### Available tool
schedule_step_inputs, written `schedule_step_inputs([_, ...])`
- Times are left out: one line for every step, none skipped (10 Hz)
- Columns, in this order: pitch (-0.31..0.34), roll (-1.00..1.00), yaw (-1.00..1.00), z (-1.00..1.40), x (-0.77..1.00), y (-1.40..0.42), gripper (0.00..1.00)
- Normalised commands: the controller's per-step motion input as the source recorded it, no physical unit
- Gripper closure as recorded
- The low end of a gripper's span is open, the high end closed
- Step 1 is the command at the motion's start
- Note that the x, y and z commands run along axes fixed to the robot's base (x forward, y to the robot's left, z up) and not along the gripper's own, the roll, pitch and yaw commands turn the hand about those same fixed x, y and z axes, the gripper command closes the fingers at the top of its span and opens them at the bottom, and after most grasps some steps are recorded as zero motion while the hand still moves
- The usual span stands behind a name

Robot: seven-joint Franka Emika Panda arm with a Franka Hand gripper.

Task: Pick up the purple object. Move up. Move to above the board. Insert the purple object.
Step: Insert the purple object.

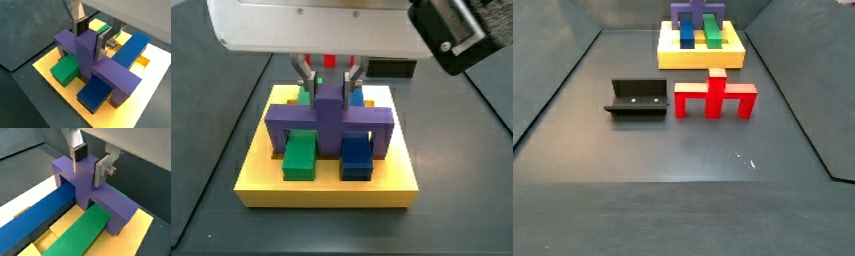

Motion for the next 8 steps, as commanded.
schedule_step_inputs([0.000, 0.06, 0.00, -0.19, -0.20, -0.02, 1.00])
schedule_step_inputs([-0.006, 0.05, 0.00, -0.20, -0.15, -0.04, 1.00])
schedule_step_inputs([-0.014, 0.03, 0.00, -0.26, -0.08, -0.03, 1.00])
schedule_step_inputs([-0.020, 0.00, 0.00, -0.33, 0.10, -0.13, 1.00])
schedule_step_inputs([-0.006, 0.00, 0.00, -0.39, 0.12, -0.11, 1.00])
schedule_step_inputs([-0.004, 0.00, 0.00, -0.39, 0.12, -0.09, 1.00])
schedule_step_inputs([-0.019, -0.05, 0.00, -0.33, 0.11, -0.11, 1.00])
schedule_step_inputs([-0.009, -0.13, 0.00, -0.08, 0.03, -0.03, 1.00])
